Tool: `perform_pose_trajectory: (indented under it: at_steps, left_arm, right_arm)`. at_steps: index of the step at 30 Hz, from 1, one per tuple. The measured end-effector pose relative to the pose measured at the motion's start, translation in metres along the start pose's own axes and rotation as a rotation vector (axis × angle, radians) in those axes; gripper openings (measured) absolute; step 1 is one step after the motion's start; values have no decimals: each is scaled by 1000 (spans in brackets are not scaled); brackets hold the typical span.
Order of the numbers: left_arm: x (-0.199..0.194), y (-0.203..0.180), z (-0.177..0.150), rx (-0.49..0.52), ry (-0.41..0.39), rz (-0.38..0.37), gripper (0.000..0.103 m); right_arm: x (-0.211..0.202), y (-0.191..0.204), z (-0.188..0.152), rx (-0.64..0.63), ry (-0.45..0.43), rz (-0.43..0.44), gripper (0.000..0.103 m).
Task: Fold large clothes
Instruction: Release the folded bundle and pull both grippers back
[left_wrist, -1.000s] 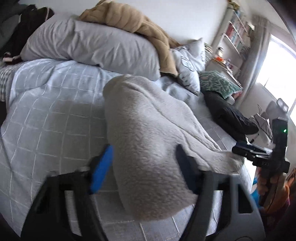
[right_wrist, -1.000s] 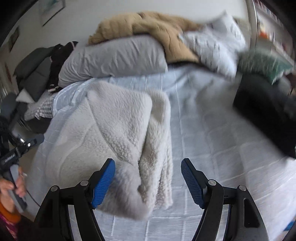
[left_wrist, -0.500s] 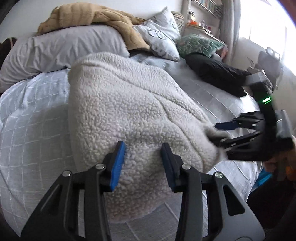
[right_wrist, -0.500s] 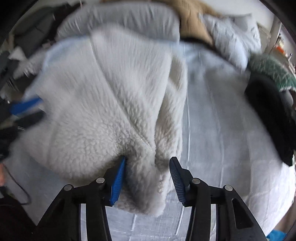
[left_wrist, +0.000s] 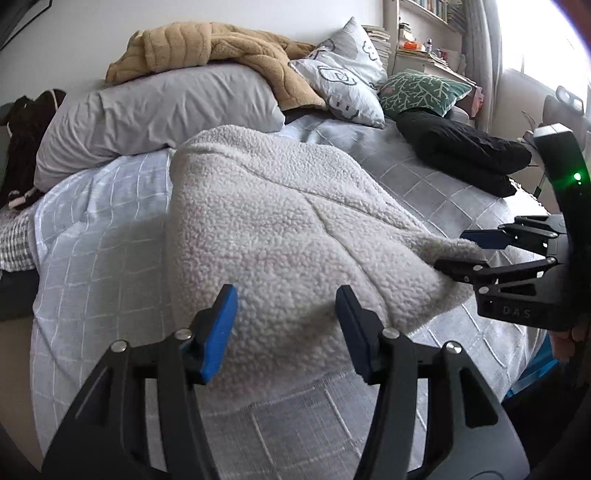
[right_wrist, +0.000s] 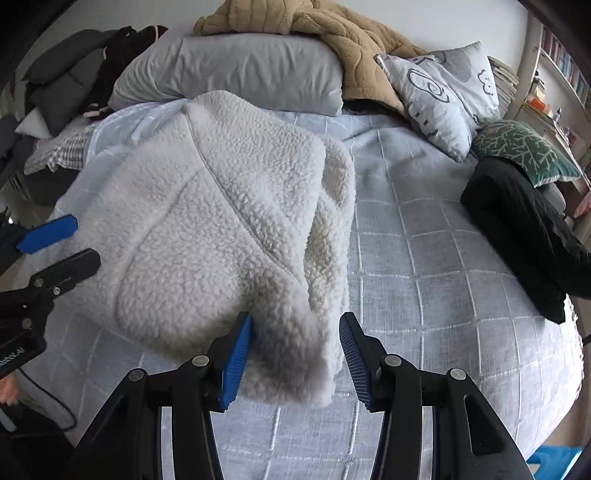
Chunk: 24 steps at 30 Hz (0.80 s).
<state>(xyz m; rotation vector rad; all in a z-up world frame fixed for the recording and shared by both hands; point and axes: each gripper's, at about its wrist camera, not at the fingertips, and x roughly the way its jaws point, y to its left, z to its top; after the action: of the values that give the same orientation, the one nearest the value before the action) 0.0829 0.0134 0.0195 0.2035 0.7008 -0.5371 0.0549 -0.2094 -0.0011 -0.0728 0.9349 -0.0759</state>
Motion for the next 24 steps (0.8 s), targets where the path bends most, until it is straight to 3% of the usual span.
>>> perform_pose_trajectory:
  at_steps: [5,7,9,11,14,19,21,24]
  left_arm:
    - [-9,5,3,-38,3,4,59]
    - [-14,14,6,-65,-24,0,62]
    - [-15,23,10,-88,-38,-6,62]
    - [-10,33,11,-122,-27,-25,62]
    - [-3,35,11,-150,-5,-42,62]
    - [-5,21,11,-135,22,-26,65]
    - [-8,19,9,-140,25,1,82]
    - [-12,22,3,-204,62,76,88]
  right_arm:
    - [-11,-5,-6,46,9,36,51]
    - [-13,-14,-7,86,11,73,63]
    - [-11,-26,-6,156,29,124,70]
    - [-1,-45,-8,274,70,235,70]
    - [11,-60,-12,387,113,319,70]
    - [-12,-49,-8,325,29,186,70]
    - [-27,-38,-7,272,-22,107,70]
    - [-42,-30,-8,229,-78,50,71]
